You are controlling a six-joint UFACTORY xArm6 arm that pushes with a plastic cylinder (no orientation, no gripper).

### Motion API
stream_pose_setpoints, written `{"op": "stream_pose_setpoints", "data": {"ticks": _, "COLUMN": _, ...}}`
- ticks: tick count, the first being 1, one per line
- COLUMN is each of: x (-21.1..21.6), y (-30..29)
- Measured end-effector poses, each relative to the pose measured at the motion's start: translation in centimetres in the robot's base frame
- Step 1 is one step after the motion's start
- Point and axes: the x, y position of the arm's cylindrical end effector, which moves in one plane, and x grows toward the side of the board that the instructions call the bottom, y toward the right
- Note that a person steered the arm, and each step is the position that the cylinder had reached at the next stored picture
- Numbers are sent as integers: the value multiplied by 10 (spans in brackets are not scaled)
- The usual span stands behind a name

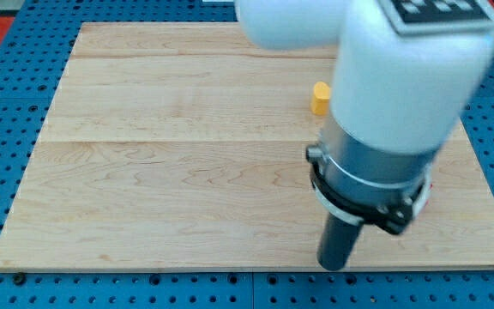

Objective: Slide the red star to the left of red circle

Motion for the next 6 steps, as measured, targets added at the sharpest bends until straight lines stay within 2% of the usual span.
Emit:
{"op": "stream_pose_setpoints", "data": {"ticks": 2, "x": -28, "y": 131}}
{"op": "stream_pose_setpoints", "data": {"ticks": 3, "x": -61, "y": 124}}
{"op": "stream_pose_setpoints", "data": {"ticks": 5, "x": -139, "y": 18}}
{"op": "stream_pose_setpoints", "data": {"ticks": 6, "x": -150, "y": 0}}
